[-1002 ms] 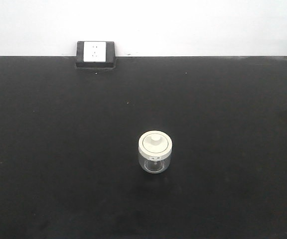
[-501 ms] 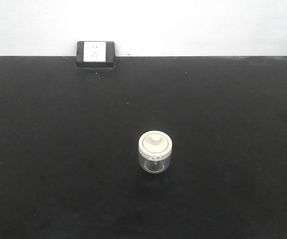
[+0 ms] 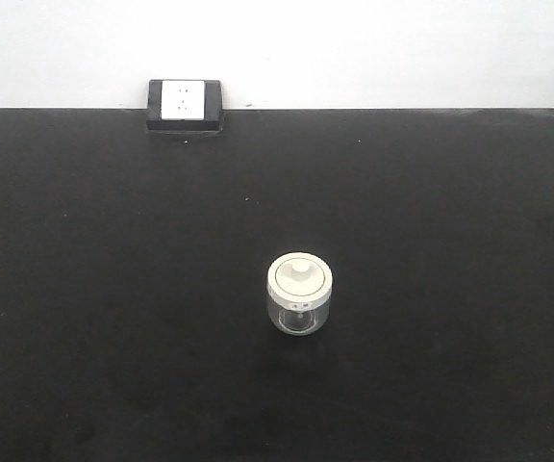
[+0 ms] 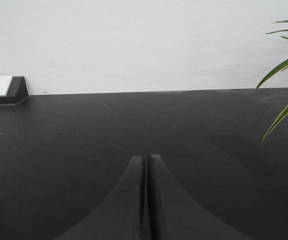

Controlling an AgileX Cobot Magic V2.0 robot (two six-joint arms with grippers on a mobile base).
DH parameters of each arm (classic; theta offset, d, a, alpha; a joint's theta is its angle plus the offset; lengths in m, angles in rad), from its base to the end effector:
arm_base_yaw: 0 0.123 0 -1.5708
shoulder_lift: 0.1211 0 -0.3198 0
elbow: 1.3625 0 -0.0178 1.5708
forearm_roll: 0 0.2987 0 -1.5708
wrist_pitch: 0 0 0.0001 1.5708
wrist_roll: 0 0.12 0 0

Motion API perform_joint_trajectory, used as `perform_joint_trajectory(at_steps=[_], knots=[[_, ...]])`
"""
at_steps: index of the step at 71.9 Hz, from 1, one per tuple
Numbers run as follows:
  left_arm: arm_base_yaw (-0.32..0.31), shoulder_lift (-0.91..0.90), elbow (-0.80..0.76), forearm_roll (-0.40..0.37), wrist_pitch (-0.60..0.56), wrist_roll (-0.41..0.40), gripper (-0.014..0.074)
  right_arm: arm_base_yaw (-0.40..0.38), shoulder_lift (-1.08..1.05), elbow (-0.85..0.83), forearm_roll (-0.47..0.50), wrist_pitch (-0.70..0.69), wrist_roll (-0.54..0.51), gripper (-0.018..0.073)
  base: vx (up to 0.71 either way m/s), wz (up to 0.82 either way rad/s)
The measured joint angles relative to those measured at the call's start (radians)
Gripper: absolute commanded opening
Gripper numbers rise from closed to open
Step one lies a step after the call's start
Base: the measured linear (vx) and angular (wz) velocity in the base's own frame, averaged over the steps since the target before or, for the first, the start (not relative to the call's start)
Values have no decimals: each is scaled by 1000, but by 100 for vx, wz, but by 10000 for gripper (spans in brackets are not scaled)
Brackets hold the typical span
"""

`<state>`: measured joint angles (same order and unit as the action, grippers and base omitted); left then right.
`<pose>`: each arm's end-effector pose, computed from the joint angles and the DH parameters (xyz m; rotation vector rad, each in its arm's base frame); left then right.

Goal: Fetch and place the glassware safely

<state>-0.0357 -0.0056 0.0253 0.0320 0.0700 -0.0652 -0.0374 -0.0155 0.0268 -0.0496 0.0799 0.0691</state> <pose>0.0991 -0.0033 0.1974 0.0001 1.5735 -0.0524 0.0984 -0.0042 0.1965 0.0480 1.5740 -0.0170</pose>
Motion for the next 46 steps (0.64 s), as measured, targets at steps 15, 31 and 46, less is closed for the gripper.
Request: perform_joint_trajectory(at_steps=[15, 31, 46], knots=[[0, 0, 0, 0, 0, 0, -7, 0, 0, 0, 0, 0, 1, -8, 0, 0], [0, 0, 0, 0, 0, 0, -7, 0, 0, 0, 0, 0, 2, -8, 0, 0], [0, 0, 0, 0, 0, 0, -7, 0, 0, 0, 0, 0, 2, -8, 0, 0]])
